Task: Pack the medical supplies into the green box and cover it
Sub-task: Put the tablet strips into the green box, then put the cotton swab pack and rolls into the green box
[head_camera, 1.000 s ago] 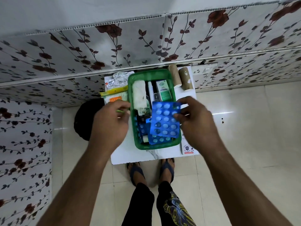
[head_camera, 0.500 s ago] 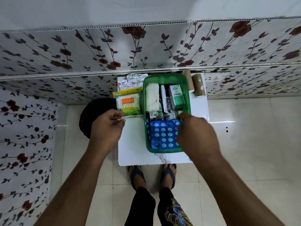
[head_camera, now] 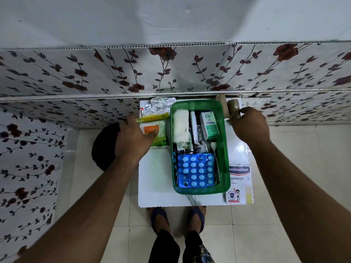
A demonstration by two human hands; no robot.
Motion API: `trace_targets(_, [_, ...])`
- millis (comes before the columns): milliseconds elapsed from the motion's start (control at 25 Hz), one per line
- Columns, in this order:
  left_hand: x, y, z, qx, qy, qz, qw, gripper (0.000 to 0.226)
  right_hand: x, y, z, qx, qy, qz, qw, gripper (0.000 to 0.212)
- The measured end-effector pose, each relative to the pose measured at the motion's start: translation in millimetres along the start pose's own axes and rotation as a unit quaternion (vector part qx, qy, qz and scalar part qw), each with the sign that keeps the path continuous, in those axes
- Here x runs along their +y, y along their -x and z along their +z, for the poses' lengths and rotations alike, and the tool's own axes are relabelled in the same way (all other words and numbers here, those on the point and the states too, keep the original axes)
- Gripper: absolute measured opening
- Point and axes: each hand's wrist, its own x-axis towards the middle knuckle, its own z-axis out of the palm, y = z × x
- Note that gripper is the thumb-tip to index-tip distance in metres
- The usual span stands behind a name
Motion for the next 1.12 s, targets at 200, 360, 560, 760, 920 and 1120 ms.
trace_targets(200, [-1,-5,5,-0.012,0.102,-0.084,0.991,0.075,3,-5,10,-0.024,-0.015,0.035,0.999,0.029])
trace_targets(360, [1,-5,5,-0.028,0.104,-0.106,0.989,0.073,3,-2,10,-0.016,-0.036,0.041,0.998,0.026])
trace_targets(560, [-13,19,-10,0.008,0.149,-0.125,0.981,0.045,9,15,-1,0.024,-0.078,0.055,0.995,0.047])
trace_targets(760, [-5,74,-70,0.084,0.281,-0.107,0.950,0.049,19,49,-25,0.015,-0.137,0.059,0.989,0.028])
trace_targets(920, [59,118,-69,-0.060,0.321,0.023,0.945,0.065,29,69,-38,0.008,-0.198,0.087,0.976,0.028])
trace_targets(1120, [90,125,1,-0.133,0.031,0.123,0.983,0.047,32,88,-52,-0.021,-0.262,0.089,0.961,0.026])
